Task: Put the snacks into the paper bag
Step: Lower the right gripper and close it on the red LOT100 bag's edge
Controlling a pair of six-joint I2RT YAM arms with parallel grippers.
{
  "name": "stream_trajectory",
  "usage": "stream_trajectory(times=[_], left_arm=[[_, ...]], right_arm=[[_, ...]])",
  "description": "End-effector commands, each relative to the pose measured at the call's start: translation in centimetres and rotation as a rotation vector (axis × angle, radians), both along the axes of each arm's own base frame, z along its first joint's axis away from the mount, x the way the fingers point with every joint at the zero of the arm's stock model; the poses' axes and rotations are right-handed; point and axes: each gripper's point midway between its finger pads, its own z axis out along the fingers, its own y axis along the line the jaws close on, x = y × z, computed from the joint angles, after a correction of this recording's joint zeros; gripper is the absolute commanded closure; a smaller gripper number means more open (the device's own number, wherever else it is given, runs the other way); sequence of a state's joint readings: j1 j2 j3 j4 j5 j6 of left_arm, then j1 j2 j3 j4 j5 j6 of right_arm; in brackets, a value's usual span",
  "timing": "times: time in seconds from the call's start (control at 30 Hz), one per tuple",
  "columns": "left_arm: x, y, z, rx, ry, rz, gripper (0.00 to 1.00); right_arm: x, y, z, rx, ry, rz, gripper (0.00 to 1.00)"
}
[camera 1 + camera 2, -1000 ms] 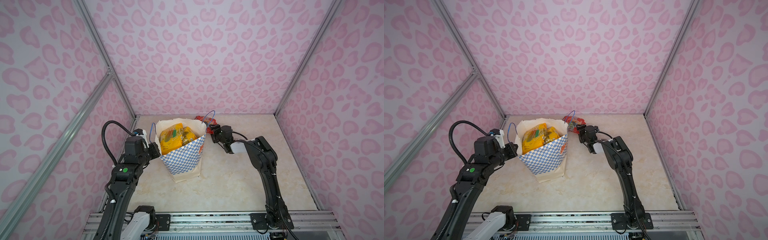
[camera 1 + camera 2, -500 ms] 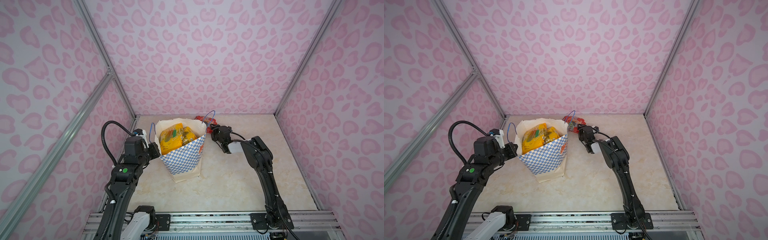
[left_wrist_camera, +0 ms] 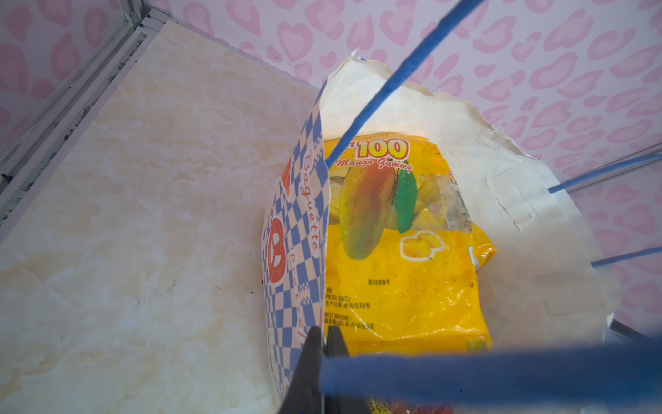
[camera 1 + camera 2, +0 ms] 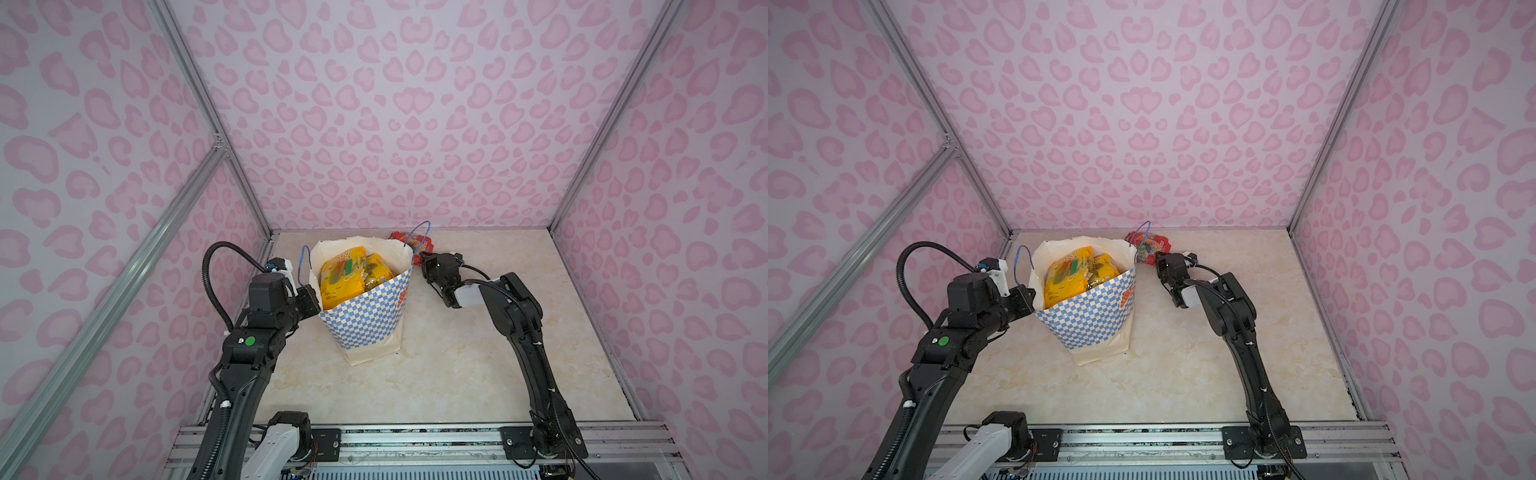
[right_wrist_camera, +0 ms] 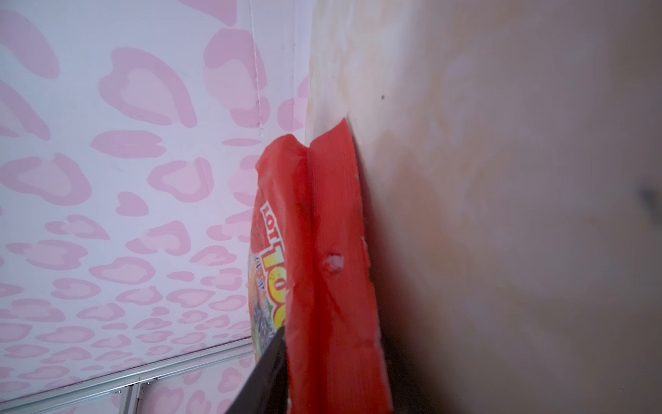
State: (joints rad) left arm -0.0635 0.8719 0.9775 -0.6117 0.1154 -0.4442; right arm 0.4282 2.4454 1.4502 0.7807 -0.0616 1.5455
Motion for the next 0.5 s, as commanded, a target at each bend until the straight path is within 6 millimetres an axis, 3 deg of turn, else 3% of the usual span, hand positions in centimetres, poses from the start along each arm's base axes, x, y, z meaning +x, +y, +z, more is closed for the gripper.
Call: stream_trajectory(times=[0.0, 0.2, 0.47], left_arm=[[0.3, 0.1, 0.7, 0.004, -0.032, 0.002, 0.91], [0.2, 0.1, 0.7, 0.002, -0.034, 0.000, 0.91], [0.3, 0.1, 0.6, 0.003, -0.030, 0.002, 0.91]], right_arm=[[-0.4, -0.6, 0.6, -0.074, -0.028, 0.026, 0.68], [0.0, -1.7, 4.3, -0.069, -0.152, 0.059, 0.84], [-0.9, -1.9, 10.9, -0.142, -0.297, 0.116, 0.93]])
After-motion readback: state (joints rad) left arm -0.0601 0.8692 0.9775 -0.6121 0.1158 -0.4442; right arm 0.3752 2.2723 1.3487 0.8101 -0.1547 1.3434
